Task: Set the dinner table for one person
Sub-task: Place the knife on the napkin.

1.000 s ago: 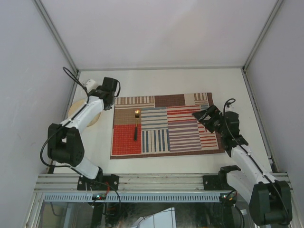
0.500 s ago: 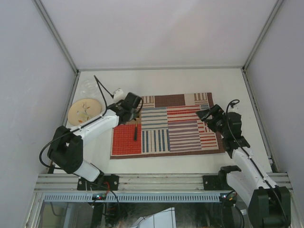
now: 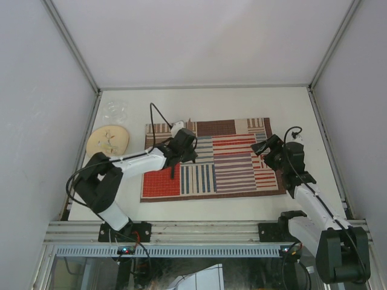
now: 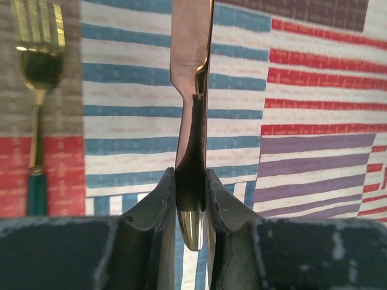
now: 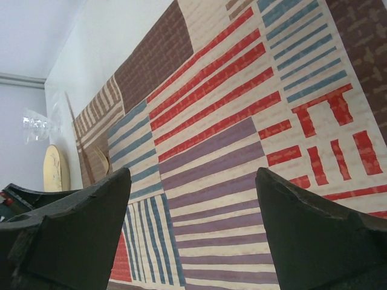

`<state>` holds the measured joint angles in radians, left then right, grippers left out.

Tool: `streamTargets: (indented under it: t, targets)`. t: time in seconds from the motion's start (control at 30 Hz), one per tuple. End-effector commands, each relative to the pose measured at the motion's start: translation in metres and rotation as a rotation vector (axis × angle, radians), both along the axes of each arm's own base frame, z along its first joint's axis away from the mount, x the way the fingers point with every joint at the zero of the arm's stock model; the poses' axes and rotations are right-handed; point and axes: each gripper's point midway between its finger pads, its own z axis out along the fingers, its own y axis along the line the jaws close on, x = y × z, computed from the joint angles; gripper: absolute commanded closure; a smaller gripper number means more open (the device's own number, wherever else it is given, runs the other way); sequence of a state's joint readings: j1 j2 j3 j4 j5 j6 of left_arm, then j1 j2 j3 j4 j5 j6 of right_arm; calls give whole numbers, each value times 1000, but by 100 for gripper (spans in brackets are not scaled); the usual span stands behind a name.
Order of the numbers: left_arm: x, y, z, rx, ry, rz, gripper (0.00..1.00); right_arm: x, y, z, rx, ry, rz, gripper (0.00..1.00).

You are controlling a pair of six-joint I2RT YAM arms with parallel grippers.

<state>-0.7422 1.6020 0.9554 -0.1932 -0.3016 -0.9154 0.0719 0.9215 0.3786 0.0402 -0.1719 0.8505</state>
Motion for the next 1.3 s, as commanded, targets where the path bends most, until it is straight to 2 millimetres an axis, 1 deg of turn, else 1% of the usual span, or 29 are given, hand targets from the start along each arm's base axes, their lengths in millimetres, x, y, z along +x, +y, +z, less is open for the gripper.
streamTargets:
  t: [0.0,0.1,0.17,0.3,0.5,0.67,0.73,0.9,1.0,1.1,1.27]
  targets:
    - [4,-35,-12,-57,-9,-159,100,8,-2,8,-33,-44,-9,16]
    - [4,-50,-23,-85,20,-195,100,7,2,8,-42,-40,-2,17]
    - [6,-56,-25,-97,25,-208,100,7,4,10,-47,-42,1,17]
    - [7,-63,-23,-106,18,-220,100,6,9,10,-50,-41,9,17]
    - [3,-75,-20,-123,22,-245,100,8,17,4,-48,-29,25,16]
    - [-10,-82,-11,-120,11,-267,100,9,21,2,-48,-25,35,17]
    - [-16,-85,-11,-111,19,-281,100,10,22,1,-47,-25,38,17]
    - [-24,-87,-22,-31,47,-315,100,11,24,-1,-42,-21,45,16]
    - [-28,-84,-29,49,61,-337,100,11,25,0,-41,-23,48,16]
    - [-29,-80,-33,120,62,-352,100,11,26,0,-40,-24,49,16]
    - [-27,-77,-43,181,86,-366,100,12,28,0,-34,-26,57,16]
